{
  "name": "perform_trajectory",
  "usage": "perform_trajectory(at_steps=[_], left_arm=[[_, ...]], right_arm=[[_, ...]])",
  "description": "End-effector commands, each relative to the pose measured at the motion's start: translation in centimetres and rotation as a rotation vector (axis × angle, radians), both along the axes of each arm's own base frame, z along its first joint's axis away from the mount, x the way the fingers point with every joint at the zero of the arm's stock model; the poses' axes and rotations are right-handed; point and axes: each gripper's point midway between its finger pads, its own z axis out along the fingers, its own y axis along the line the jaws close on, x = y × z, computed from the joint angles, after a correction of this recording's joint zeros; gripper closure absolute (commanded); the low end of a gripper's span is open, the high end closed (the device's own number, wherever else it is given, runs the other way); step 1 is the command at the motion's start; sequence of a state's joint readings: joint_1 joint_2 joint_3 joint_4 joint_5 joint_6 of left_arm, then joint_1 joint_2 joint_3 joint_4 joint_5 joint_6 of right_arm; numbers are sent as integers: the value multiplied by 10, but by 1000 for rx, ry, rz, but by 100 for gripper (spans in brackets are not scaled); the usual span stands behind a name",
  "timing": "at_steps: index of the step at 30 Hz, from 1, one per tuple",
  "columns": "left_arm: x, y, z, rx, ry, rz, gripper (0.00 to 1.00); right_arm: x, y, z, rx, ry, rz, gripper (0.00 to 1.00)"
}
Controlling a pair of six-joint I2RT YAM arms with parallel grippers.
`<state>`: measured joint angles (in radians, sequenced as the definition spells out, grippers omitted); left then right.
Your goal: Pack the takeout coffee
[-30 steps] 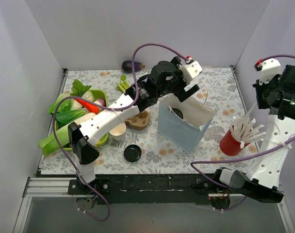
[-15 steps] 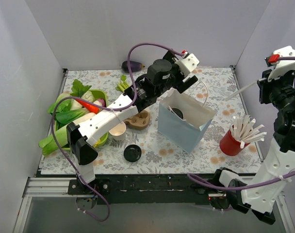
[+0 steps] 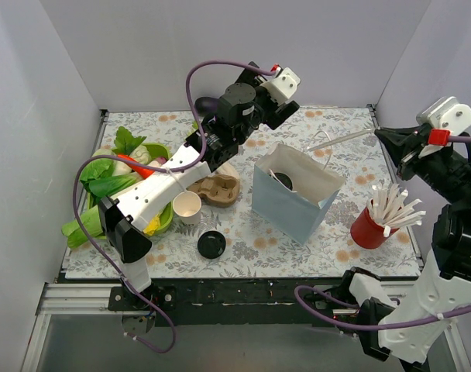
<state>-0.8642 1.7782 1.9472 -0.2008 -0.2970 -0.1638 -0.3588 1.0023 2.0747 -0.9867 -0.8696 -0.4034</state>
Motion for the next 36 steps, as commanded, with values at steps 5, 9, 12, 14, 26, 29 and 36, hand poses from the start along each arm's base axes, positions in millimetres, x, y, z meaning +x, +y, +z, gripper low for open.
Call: perform_trajectory(at_steps=[5,9,12,14,26,29,36], left_arm=[[-12,25,43,-51,-74,29,2],[-13,25,39,-41,-68,24,2],[-12,26,37,-39,-65,25,2],[-12,25,36,-38,-62,24,2],[8,46,64,-203,-16,92,2],[19,55,68,-246,2,118,2],[47,104,49,-281,100,182,2]], right_arm=[[17,9,-55,52,203,153,99],[32,2,-85,85,324,154,87],[40,-2,-95,100,378,149,56],[42,-3,-95,109,388,141,47],[100,-43,-81,410,400,-151,30],[128,-86,-94,458,386,-387,27],[149,-184,-101,280,311,-856,6]])
